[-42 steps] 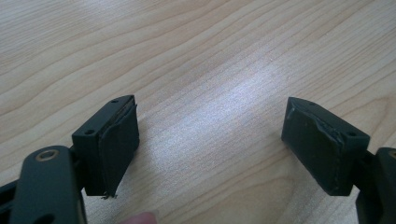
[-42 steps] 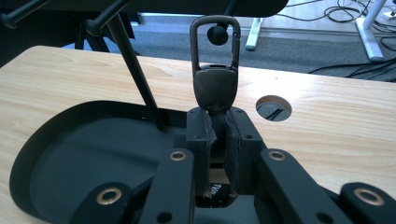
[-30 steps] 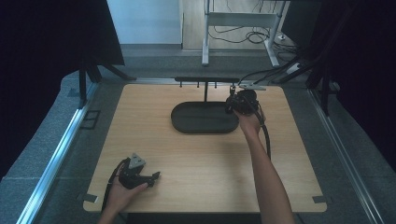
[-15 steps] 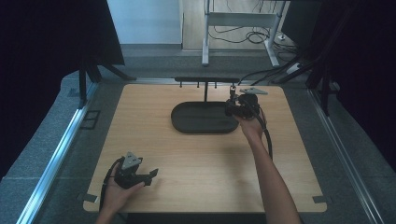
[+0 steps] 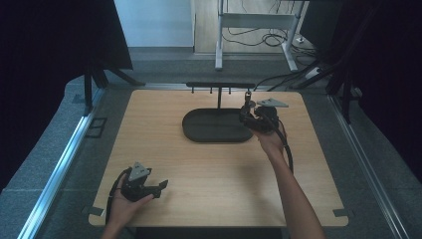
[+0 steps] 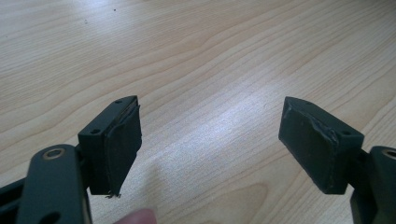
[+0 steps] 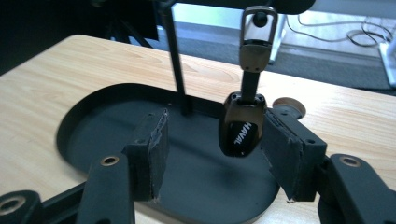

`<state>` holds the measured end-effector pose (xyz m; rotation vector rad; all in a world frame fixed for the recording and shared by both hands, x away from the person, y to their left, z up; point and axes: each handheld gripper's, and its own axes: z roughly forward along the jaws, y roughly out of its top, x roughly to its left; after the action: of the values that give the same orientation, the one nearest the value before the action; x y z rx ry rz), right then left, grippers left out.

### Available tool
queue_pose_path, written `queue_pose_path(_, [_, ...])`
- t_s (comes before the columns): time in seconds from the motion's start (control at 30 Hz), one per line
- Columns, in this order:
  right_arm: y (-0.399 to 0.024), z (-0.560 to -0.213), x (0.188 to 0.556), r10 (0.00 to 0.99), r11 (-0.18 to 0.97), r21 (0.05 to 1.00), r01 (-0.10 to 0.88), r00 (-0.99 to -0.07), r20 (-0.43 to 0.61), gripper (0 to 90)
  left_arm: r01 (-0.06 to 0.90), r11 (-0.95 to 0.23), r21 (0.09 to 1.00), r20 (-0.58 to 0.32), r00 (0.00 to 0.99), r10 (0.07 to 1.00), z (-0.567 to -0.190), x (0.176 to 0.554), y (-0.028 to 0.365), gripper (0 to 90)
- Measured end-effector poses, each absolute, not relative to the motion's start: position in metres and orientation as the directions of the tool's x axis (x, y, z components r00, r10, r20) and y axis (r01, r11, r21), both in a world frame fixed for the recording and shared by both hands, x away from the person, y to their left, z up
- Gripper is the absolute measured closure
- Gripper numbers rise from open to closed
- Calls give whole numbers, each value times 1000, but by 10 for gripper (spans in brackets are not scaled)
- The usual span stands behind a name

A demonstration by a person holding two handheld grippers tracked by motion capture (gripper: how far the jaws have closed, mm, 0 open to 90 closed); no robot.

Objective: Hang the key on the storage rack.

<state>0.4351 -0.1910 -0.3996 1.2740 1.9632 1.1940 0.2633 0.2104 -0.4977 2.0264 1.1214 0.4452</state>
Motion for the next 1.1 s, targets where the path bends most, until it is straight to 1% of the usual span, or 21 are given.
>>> queue_pose_path(0.13, [-198,-400,419,880,174,877,447,-471,65,431,569,-324,756,-60,552,831,-499,263,210,216])
queue_pose_path(0.3, [-208,-404,397,863,183,884,430,-501,65,434,572,-324,753,-63,553,830,-499,262,210,216])
queue_pose_path(0.67, [-222,-424,342,814,175,899,401,-573,97,437,577,-332,746,-62,557,828,-499,261,208,219])
queue_pose_path(0.8, [-228,-439,322,808,183,899,399,-582,94,437,578,-333,745,-62,557,828,-499,261,207,219])
queue_pose_path(0.93, [-234,-455,307,804,148,898,415,-579,136,445,579,-340,741,-61,562,825,-500,261,205,219])
queue_pose_path(1.03, [-234,-458,304,807,182,889,420,-581,109,442,578,-347,738,-56,566,823,-500,261,203,219])
queue_pose_path(1.1, [-235,-459,302,802,162,893,419,-583,128,442,578,-352,736,-52,567,822,-501,262,202,219])
